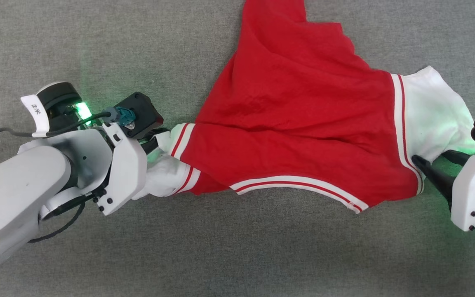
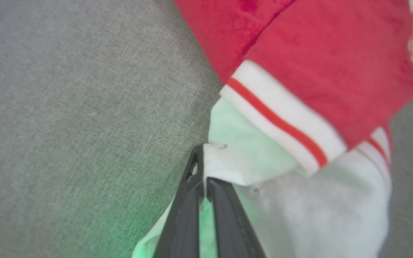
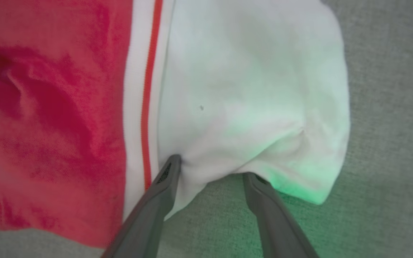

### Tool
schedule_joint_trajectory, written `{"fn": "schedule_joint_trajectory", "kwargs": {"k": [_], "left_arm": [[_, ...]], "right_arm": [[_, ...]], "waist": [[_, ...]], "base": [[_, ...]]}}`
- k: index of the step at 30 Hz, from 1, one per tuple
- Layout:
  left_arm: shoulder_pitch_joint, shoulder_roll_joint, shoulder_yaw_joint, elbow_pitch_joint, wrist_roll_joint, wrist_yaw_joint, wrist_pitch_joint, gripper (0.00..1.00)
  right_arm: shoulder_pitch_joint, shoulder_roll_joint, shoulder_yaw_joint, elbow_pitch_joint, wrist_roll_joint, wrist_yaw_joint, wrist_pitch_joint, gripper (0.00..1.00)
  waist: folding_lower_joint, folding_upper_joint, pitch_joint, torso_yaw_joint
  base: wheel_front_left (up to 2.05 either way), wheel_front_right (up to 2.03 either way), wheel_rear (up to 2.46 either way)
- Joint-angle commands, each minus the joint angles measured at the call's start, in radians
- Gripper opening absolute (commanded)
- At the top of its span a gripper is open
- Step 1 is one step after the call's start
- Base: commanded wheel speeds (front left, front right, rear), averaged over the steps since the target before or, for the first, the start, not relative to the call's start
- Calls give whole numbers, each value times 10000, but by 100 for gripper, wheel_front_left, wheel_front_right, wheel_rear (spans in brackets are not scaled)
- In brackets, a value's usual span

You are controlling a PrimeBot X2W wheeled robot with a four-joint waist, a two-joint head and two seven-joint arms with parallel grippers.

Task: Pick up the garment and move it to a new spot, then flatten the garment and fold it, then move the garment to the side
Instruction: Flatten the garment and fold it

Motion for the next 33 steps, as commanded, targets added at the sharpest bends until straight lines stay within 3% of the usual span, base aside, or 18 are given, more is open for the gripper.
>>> {"fn": "schedule_joint_trajectory", "kwargs": {"k": [1,2,10,15,21,26,33], "left_arm": [[-63,-56,-38,83,16,27,-39,0],[-79,-76,-38,91,-3,27,-53,0],[-74,-154,-19,455,-354,28,-920,0],[69,-257,25,984,-1439,28,-2789,0],[646,-438,221,1032,-2727,28,-4745,0],[930,-564,152,971,-3182,28,-5255,0],[1144,-761,626,1700,-4030,34,-6038,0]], "right_arm": [[119,300,342,513,-76,-4,270,11],[97,301,359,608,-148,-4,342,0],[-133,410,-39,494,-227,-5,-30,0],[39,514,-996,-148,-20,-5,-485,0],[630,1130,-2650,-1233,334,-4,-447,0],[970,1310,-3356,-1900,459,-4,-60,0],[497,2142,-4141,-2279,658,-4,-30,0]], "waist": [[0,-1,41,32],[0,-1,57,45],[0,-1,-205,149],[0,-1,-774,351],[0,-1,-1452,772],[0,-1,-1730,1042],[0,-1,-1747,1237]], "base": [[0,0,0],[0,0,0],[0,0,0],[0,0,0],[0,0,0],[0,0,0],[0,0,0]]}}
